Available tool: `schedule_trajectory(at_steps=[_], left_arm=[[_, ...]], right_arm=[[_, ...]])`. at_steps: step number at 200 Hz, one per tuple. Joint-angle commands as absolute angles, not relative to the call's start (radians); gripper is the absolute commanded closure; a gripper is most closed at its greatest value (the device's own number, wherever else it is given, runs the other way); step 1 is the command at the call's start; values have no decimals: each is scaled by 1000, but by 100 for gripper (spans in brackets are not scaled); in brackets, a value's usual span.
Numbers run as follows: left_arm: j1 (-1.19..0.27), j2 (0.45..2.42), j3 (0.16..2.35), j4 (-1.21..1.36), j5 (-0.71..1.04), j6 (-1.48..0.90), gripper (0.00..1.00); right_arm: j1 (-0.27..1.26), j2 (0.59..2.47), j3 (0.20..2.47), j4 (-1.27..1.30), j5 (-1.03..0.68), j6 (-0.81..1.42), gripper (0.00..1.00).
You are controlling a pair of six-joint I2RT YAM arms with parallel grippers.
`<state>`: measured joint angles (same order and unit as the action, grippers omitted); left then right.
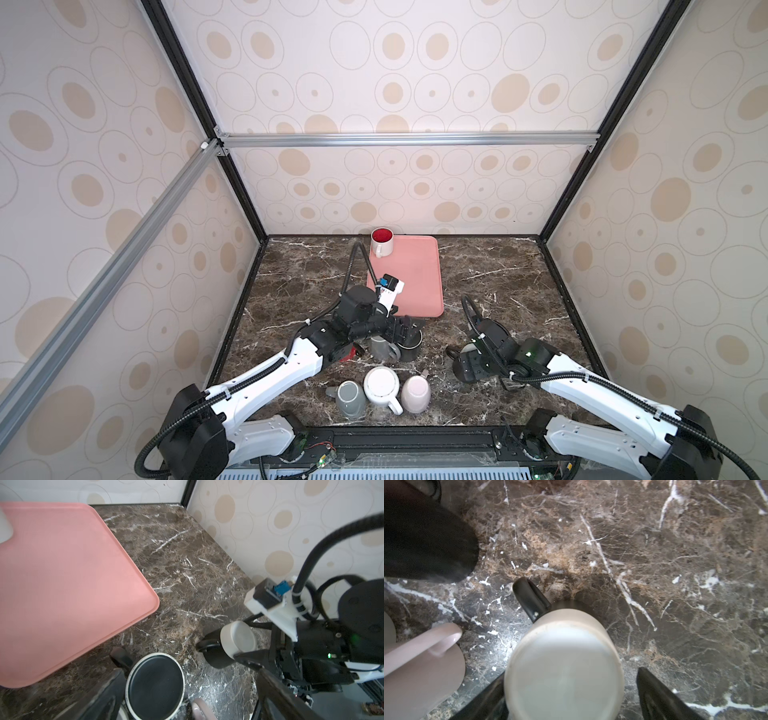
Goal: Turn the mug right side up
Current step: 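Move the left gripper over the black mug while the right gripper rises away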
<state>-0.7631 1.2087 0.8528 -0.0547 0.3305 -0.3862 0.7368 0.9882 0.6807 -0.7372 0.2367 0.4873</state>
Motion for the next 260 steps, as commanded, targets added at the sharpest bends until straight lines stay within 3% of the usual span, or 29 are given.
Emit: schedule_trajectory(at_steps=[1,28,60,149,205,260], left_arm=[[-809,1261,921,-131,301,-298,3],[-856,1350,971,-137,342,-248,4],[-907,1499,1064,-145,372,-219,7],[-925,1758,1132,91,567,-367,16],[-938,1815,1131,120,538,-391,16],[-998,1747,1143,60,386,-307,17]], right_arm=[[721,924,643,-706,229,567,7],[711,805,638,-658,197,573,6],[589,774,686,-658,93,532,6],[417,701,750,-656,-10,486,6],[371,683,756,-645,-40,479,6],[327,664,759,-655,-43,475,6]])
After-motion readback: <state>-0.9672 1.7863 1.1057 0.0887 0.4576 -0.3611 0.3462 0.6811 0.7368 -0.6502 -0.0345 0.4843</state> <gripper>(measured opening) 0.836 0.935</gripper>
